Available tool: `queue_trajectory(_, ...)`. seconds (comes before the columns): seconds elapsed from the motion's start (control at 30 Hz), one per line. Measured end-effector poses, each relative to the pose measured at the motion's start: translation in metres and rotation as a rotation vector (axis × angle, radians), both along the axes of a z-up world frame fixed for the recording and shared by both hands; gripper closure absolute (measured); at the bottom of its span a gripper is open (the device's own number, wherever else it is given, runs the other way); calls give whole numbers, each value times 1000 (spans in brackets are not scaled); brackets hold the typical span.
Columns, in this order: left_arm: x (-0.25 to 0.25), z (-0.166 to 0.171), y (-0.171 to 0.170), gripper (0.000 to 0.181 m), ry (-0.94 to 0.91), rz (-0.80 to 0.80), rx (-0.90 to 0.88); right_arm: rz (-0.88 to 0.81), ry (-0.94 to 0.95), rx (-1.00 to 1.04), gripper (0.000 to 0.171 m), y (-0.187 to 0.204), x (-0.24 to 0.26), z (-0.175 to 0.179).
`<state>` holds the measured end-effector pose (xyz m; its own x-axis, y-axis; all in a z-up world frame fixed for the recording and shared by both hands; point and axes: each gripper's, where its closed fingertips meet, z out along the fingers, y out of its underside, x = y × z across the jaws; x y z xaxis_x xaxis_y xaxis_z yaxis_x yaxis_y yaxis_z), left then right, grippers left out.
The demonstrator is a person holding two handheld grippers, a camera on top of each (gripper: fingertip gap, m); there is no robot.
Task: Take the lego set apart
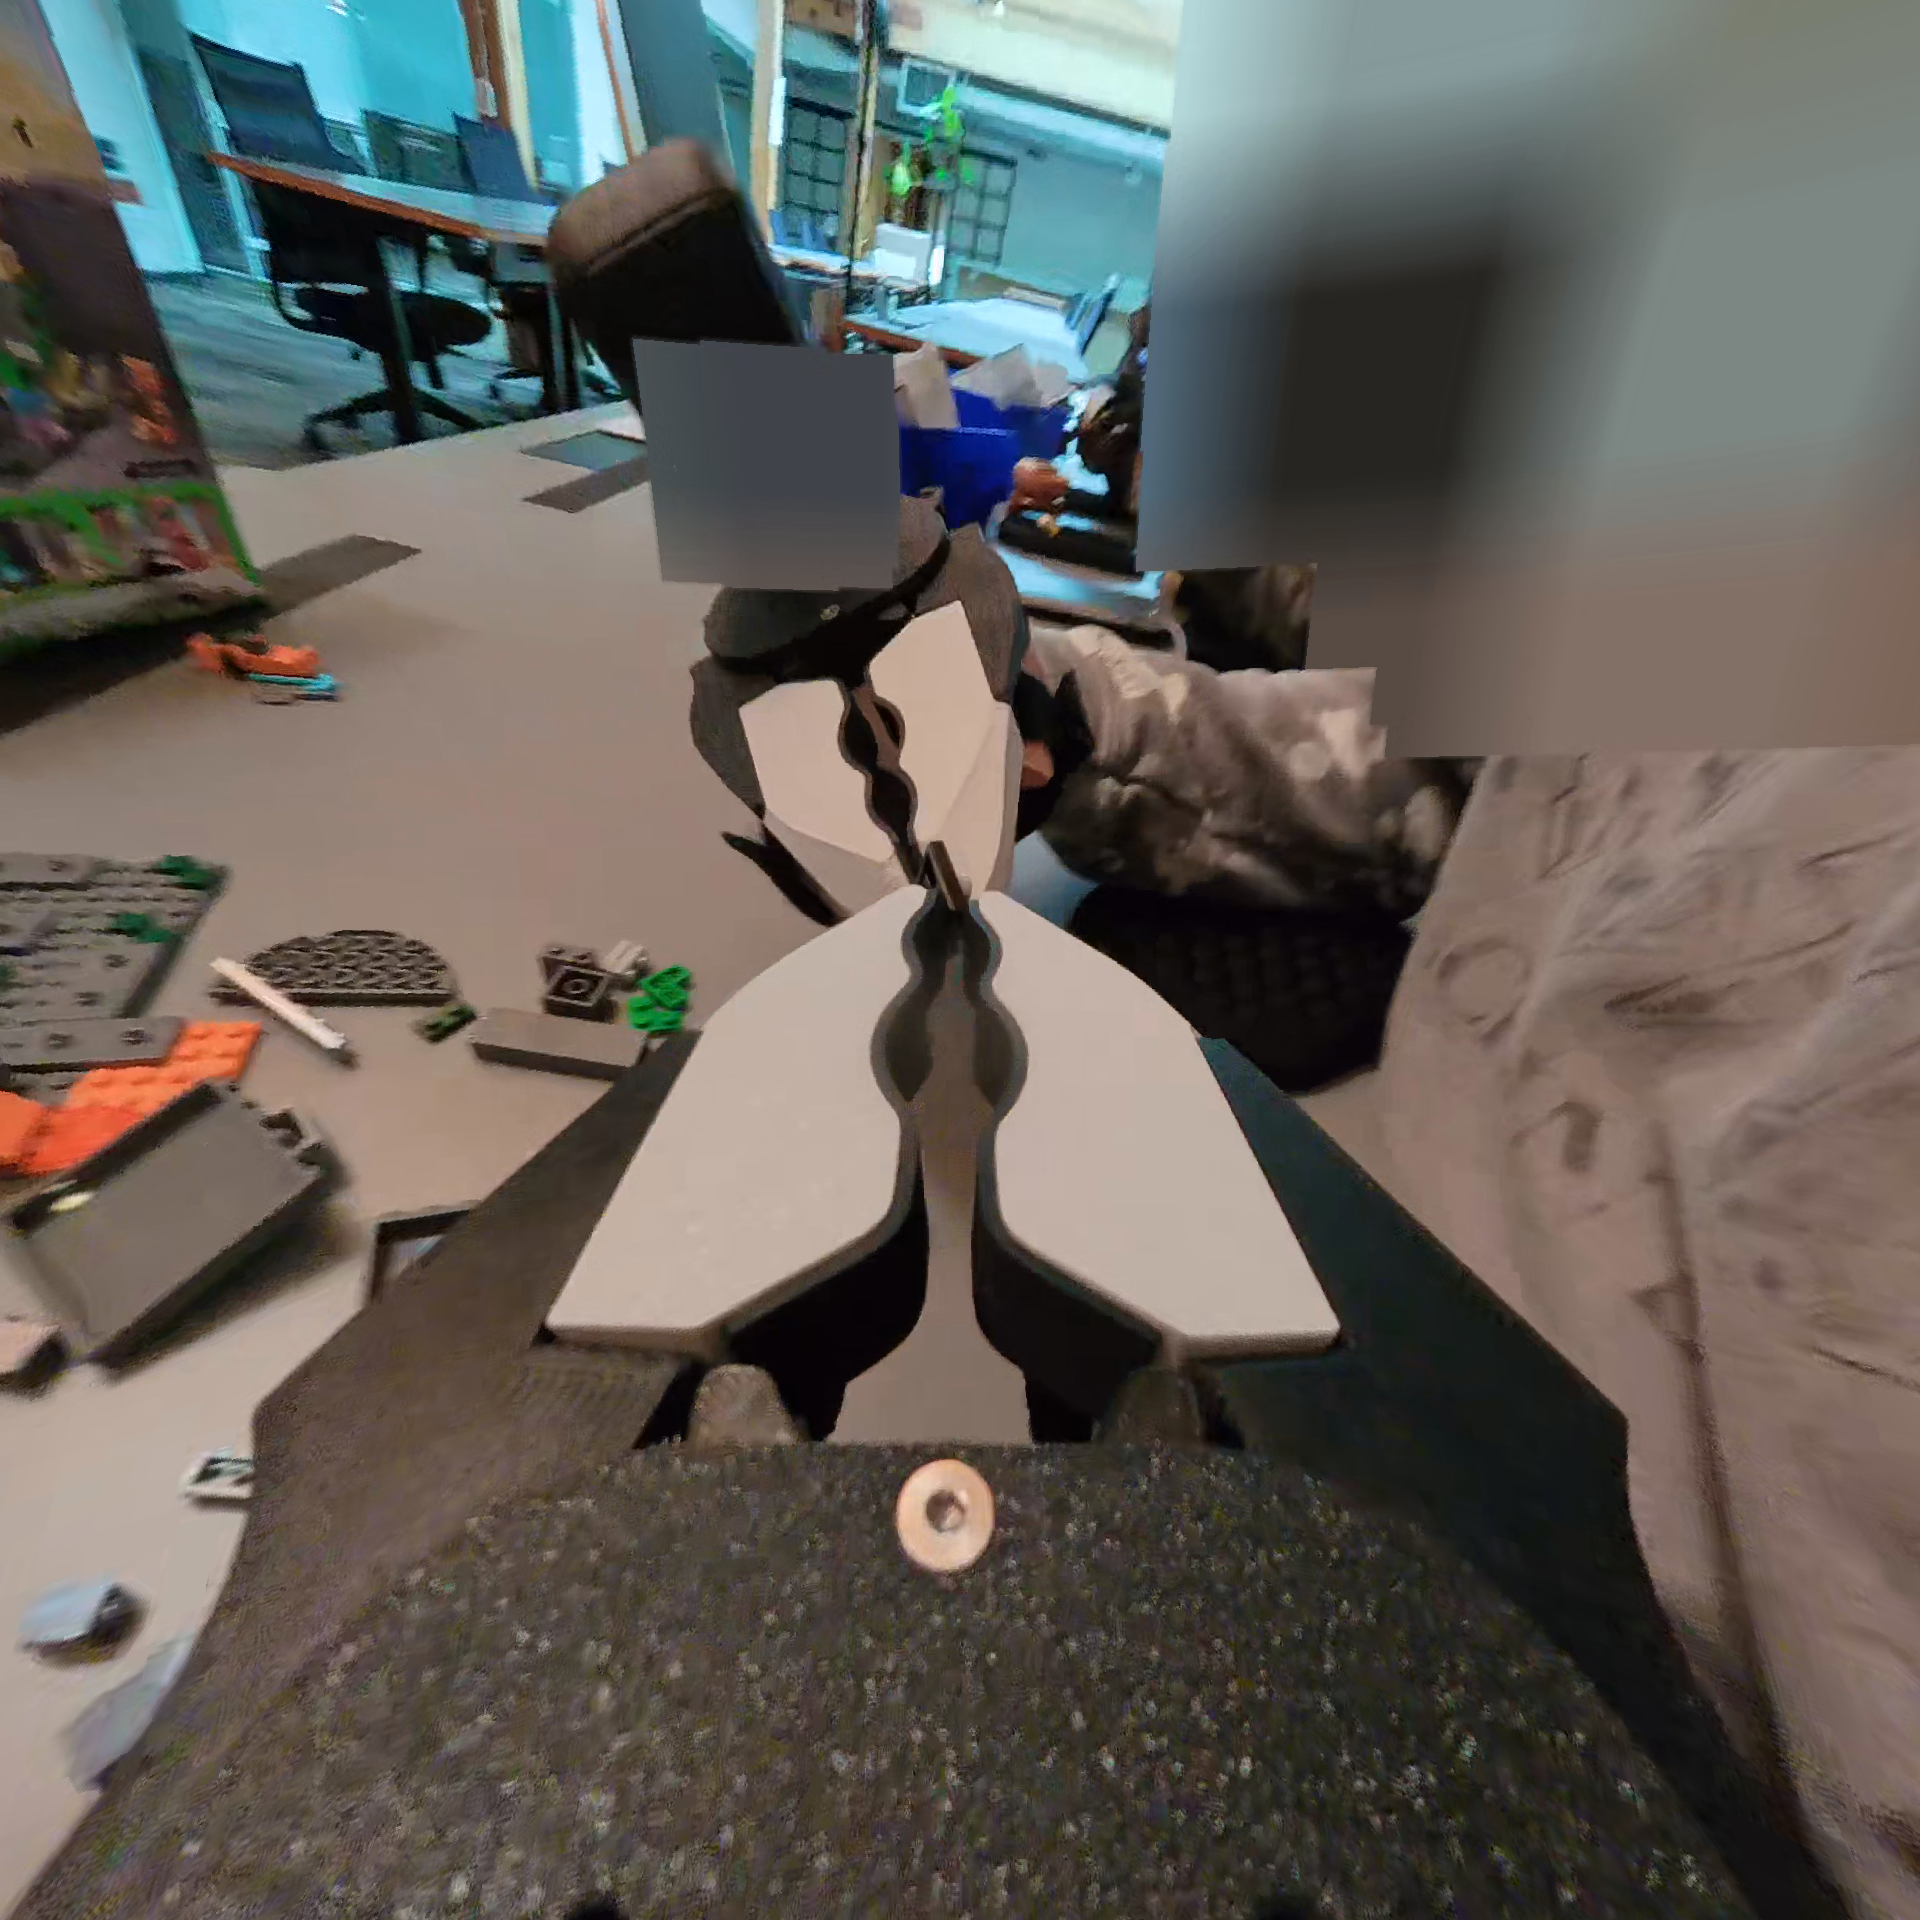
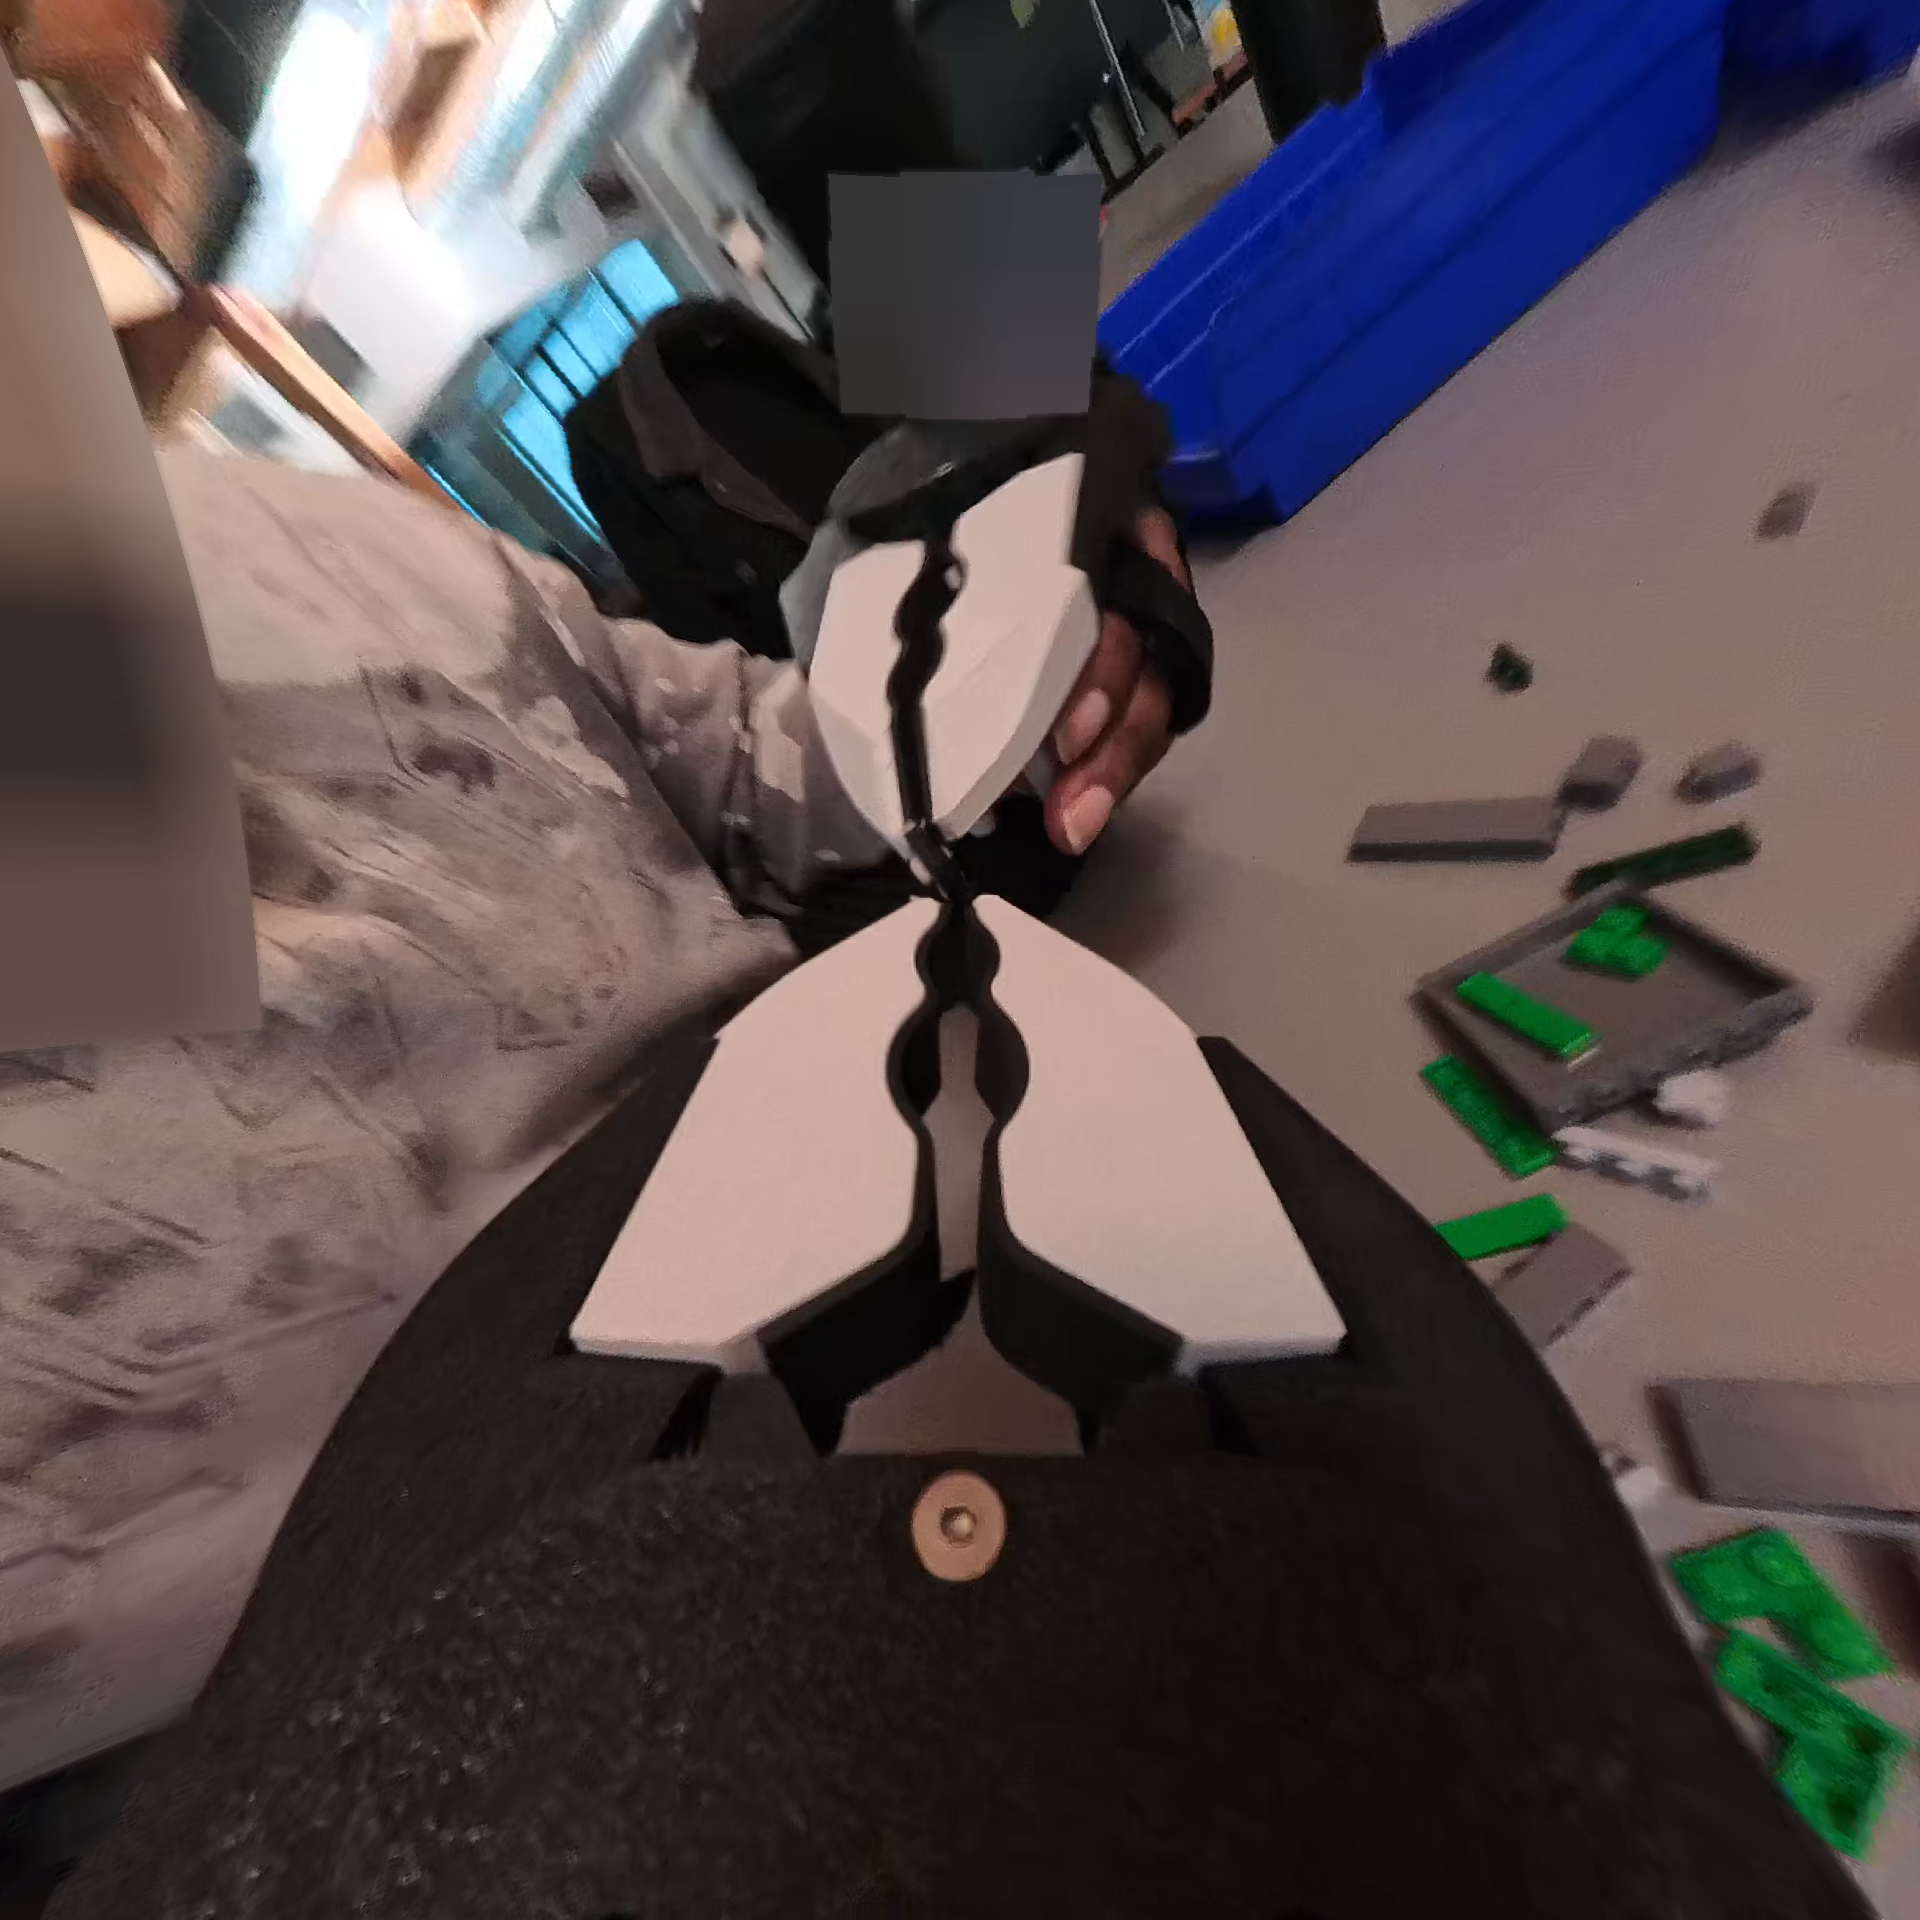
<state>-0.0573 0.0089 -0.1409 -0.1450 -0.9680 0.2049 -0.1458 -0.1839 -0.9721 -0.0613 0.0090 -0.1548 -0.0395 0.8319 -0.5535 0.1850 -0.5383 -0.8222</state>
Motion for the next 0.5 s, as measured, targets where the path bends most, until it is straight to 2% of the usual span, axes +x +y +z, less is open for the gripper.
queue_trajectory(0.13,0,3,2,178,-32,-11,-86,-49,-31,100,171,2,0,2)
queue_trajectory(0.23,2,0,15,178,-19,66,-106,-152,-84,147,171,17,3,-1)
queue_trajectory(0.37,-1,-4,36,178,-13,179,-175,-343,-147,345,162,38,8,7)
queue_trajectory(0.5,-2,-6,45,178,-12,220,-257,-462,-245,600,153,47,4,12)
